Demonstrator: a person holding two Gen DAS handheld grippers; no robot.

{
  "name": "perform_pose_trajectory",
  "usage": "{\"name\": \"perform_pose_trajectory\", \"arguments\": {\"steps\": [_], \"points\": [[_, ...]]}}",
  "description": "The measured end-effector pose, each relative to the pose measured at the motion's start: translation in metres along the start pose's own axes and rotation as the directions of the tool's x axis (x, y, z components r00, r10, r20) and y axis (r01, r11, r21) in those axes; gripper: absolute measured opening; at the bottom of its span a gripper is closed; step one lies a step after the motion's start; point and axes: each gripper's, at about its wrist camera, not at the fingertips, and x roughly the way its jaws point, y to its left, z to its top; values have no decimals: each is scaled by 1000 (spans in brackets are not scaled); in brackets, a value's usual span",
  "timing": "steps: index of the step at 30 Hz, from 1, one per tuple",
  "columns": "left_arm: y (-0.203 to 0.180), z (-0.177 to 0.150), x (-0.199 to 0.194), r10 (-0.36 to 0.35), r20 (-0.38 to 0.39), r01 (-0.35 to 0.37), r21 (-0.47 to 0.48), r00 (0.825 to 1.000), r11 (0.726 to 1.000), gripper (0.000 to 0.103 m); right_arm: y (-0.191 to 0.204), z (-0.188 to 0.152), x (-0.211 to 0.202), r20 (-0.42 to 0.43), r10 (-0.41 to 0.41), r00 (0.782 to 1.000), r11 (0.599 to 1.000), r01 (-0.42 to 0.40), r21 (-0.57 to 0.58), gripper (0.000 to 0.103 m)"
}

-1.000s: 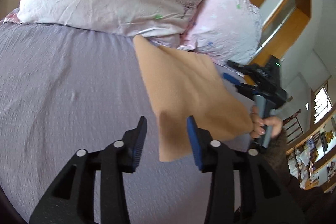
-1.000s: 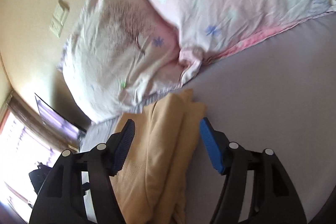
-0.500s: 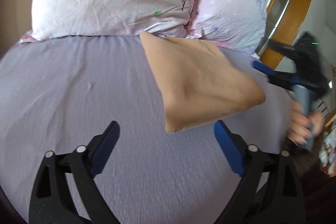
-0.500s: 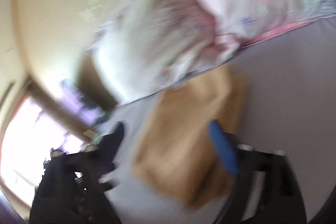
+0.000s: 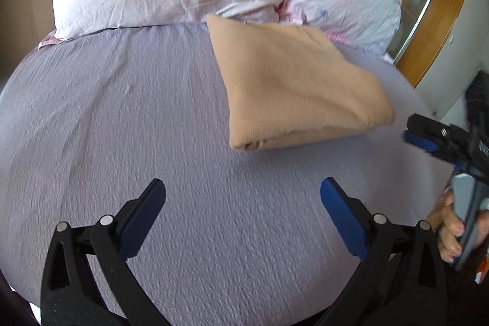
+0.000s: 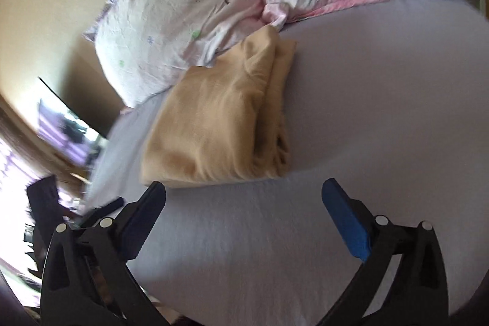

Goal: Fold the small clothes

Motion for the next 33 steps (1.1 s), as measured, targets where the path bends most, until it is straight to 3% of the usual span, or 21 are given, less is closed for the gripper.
{"name": "perform_pose_trajectory", "arguments": {"steps": [3,5,22,33], "points": [[-7,0,7,71,-29,-70,29,997,997,101,13,-11,7,8,-164,986,982,164,-92,102],[-9,0,13,118,-51,-116,44,992,992,101,19,-12,18,3,-202,979,972,201,-125,102],[-9,9,28,188,-144,-184,45,971,982,101,48,-30,52,-45,-335,941,918,315,-242,102],[-8,9,29,191,-158,-186,43,969,982,101,47,-30,52,-46,-340,939,919,322,-230,102]]}}
